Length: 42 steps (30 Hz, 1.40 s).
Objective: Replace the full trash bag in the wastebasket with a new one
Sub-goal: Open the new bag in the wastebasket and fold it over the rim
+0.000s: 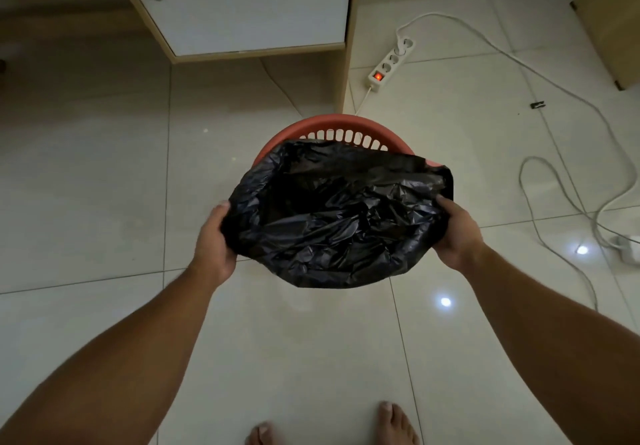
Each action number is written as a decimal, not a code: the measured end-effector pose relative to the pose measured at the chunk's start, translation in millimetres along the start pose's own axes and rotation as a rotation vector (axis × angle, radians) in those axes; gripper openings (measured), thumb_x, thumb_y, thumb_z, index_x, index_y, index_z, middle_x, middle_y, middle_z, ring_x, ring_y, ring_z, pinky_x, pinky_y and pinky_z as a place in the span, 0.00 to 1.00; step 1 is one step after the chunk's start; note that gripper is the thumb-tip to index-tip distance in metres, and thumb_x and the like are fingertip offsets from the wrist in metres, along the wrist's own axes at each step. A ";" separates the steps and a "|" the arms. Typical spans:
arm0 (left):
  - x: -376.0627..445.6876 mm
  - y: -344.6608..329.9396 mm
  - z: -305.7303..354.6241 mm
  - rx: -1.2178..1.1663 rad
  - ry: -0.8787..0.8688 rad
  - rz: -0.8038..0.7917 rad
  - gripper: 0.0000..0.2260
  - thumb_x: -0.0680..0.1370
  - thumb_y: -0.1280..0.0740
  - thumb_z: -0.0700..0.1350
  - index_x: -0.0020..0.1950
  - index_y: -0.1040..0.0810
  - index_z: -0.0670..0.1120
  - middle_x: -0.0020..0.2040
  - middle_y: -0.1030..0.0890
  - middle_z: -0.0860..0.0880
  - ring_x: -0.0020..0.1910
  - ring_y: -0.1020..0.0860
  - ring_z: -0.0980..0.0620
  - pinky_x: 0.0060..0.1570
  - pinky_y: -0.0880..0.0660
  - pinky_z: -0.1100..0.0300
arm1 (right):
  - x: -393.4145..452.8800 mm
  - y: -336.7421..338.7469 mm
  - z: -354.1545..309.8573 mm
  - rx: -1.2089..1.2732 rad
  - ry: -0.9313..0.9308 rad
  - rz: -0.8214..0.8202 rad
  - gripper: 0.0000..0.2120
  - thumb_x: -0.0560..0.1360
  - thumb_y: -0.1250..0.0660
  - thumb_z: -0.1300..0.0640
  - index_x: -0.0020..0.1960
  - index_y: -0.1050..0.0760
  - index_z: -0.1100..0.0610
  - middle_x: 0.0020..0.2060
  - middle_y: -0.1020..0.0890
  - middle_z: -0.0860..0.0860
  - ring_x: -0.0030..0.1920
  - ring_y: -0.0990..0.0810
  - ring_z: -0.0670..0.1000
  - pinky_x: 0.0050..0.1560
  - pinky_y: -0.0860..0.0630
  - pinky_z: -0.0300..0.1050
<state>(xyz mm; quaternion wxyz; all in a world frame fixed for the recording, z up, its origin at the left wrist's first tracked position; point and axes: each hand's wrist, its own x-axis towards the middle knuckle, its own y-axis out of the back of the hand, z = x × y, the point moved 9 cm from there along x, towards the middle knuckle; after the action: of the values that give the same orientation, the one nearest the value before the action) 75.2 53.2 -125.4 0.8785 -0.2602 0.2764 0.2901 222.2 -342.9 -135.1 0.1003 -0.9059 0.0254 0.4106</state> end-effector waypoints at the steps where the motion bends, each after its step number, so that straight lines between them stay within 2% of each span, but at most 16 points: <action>1: -0.6 1.0 5.0 0.113 -0.046 -0.013 0.15 0.81 0.35 0.50 0.64 0.20 0.44 0.62 0.17 0.44 0.60 0.19 0.46 0.55 0.21 0.55 | 3.7 4.8 -3.5 -0.029 0.027 0.048 0.16 0.80 0.34 0.53 0.63 0.21 0.60 0.58 0.15 0.58 0.58 0.16 0.60 0.60 0.21 0.58; 5: 10.7 0.2 28.4 0.268 -0.121 0.023 0.09 0.80 0.34 0.38 0.59 0.18 0.45 0.57 0.15 0.43 0.56 0.17 0.45 0.49 0.19 0.58 | 13.2 2.7 -39.7 -0.148 0.233 0.110 0.05 0.76 0.35 0.62 0.43 0.22 0.56 0.40 0.15 0.53 0.44 0.18 0.57 0.40 0.21 0.47; 8: 19.6 -4.8 57.0 0.463 -0.240 0.172 0.10 0.78 0.36 0.38 0.54 0.18 0.48 0.52 0.16 0.46 0.55 0.18 0.42 0.51 0.21 0.54 | 13.7 -21.4 -62.3 -0.197 0.328 0.059 0.05 0.76 0.34 0.63 0.46 0.20 0.55 0.41 0.14 0.53 0.43 0.15 0.55 0.42 0.18 0.47; 12: 17.1 -23.8 90.2 0.857 -0.529 0.262 0.14 0.80 0.35 0.46 0.65 0.22 0.50 0.54 0.20 0.53 0.52 0.22 0.54 0.55 0.28 0.61 | 15.5 -52.1 -72.7 -0.300 0.366 -0.007 0.07 0.77 0.33 0.57 0.51 0.17 0.52 0.46 0.12 0.53 0.47 0.13 0.53 0.44 0.18 0.45; 14: 12.8 -28.8 93.5 0.985 -0.604 0.269 0.11 0.81 0.36 0.49 0.56 0.18 0.46 0.48 0.18 0.51 0.48 0.21 0.52 0.48 0.28 0.61 | 17.7 -60.2 -70.9 -0.329 0.342 -0.026 0.08 0.79 0.34 0.54 0.52 0.17 0.51 0.47 0.12 0.51 0.47 0.13 0.52 0.44 0.18 0.45; 17: 20.0 9.3 88.9 0.789 -0.428 0.458 0.15 0.81 0.37 0.50 0.42 0.21 0.42 0.40 0.19 0.48 0.43 0.21 0.46 0.41 0.27 0.58 | 22.7 -55.6 -60.0 -0.325 0.249 0.026 0.11 0.82 0.37 0.50 0.52 0.18 0.54 0.50 0.13 0.55 0.50 0.13 0.56 0.50 0.17 0.51; 20: 28.2 44.6 64.3 0.481 -0.053 0.529 0.10 0.81 0.39 0.45 0.46 0.20 0.43 0.53 0.18 0.42 0.51 0.20 0.42 0.51 0.22 0.51 | 23.2 -44.9 -53.0 -0.364 0.196 0.072 0.13 0.82 0.37 0.47 0.50 0.18 0.54 0.50 0.14 0.56 0.50 0.14 0.59 0.53 0.18 0.55; 22: 29.8 40.5 63.9 0.560 -0.005 0.467 0.13 0.79 0.41 0.39 0.59 0.20 0.44 0.58 0.19 0.42 0.55 0.21 0.42 0.54 0.23 0.52 | 23.1 -42.3 -53.0 -0.430 0.175 0.059 0.14 0.82 0.37 0.46 0.49 0.19 0.54 0.49 0.14 0.56 0.50 0.15 0.59 0.52 0.18 0.54; 24: 25.8 23.1 82.4 0.590 -0.145 0.417 0.17 0.76 0.43 0.39 0.60 0.21 0.49 0.58 0.19 0.45 0.57 0.21 0.44 0.56 0.23 0.53 | 22.2 -42.9 -55.8 -0.526 0.178 0.043 0.15 0.82 0.37 0.46 0.47 0.19 0.55 0.45 0.14 0.55 0.48 0.15 0.59 0.48 0.19 0.53; 27: 28.6 -23.2 98.3 0.525 -0.284 0.198 0.17 0.74 0.40 0.53 0.62 0.24 0.56 0.58 0.21 0.54 0.56 0.21 0.52 0.55 0.26 0.55 | 19.8 -48.8 -58.9 -0.703 0.239 0.019 0.16 0.82 0.38 0.46 0.45 0.19 0.55 0.43 0.15 0.53 0.46 0.17 0.57 0.47 0.22 0.50; 29: 28.6 -67.0 94.4 0.784 -0.325 -0.049 0.27 0.70 0.35 0.64 0.68 0.27 0.59 0.58 0.22 0.58 0.54 0.22 0.57 0.53 0.28 0.62 | 18.5 -53.9 -58.2 -0.784 0.260 0.004 0.17 0.82 0.38 0.44 0.44 0.19 0.55 0.42 0.16 0.52 0.44 0.18 0.56 0.42 0.25 0.47; 31: 24.9 -98.3 77.4 1.078 -0.368 -0.241 0.34 0.68 0.29 0.66 0.72 0.29 0.57 0.60 0.24 0.57 0.55 0.23 0.57 0.54 0.28 0.64 | 19.0 -58.7 -58.5 -0.831 0.275 -0.007 0.18 0.82 0.38 0.44 0.46 0.19 0.56 0.43 0.16 0.53 0.44 0.18 0.56 0.43 0.26 0.48; 35: 12.9 -105.9 79.1 1.286 -0.693 -0.094 0.22 0.75 0.26 0.49 0.69 0.22 0.52 0.53 0.21 0.50 0.51 0.21 0.49 0.54 0.27 0.60 | 20.2 -64.8 -63.5 -0.862 0.315 -0.015 0.15 0.82 0.38 0.47 0.52 0.18 0.56 0.46 0.15 0.51 0.47 0.18 0.53 0.49 0.22 0.50; 37: 6.6 -98.7 80.4 1.253 -0.758 -0.050 0.20 0.76 0.27 0.51 0.68 0.22 0.52 0.53 0.21 0.50 0.49 0.21 0.50 0.52 0.25 0.59 | 21.6 -66.7 -67.3 -0.892 0.341 -0.005 0.15 0.82 0.37 0.48 0.54 0.18 0.59 0.47 0.15 0.55 0.49 0.17 0.57 0.54 0.22 0.54; 40: 7.4 -89.7 64.5 1.247 -0.654 -0.177 0.38 0.66 0.24 0.66 0.73 0.30 0.57 0.60 0.31 0.55 0.55 0.27 0.58 0.57 0.29 0.66 | 24.1 -69.0 -71.6 -0.908 0.373 0.037 0.17 0.82 0.37 0.49 0.52 0.19 0.63 0.47 0.16 0.60 0.50 0.18 0.61 0.53 0.22 0.55; 42: 4.6 -90.0 60.8 1.298 -0.652 -0.237 0.43 0.63 0.22 0.65 0.74 0.32 0.57 0.61 0.33 0.56 0.56 0.29 0.60 0.59 0.31 0.69 | 26.4 -67.3 -72.1 -0.914 0.383 0.069 0.18 0.82 0.38 0.50 0.50 0.21 0.65 0.45 0.17 0.62 0.49 0.19 0.63 0.47 0.25 0.51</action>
<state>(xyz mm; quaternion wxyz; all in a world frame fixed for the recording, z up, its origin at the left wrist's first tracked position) 157.5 29.8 -58.4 0.9188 0.3836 0.0873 0.0338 301.6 -290.7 -97.7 -0.3272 -0.9151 -0.1090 0.2090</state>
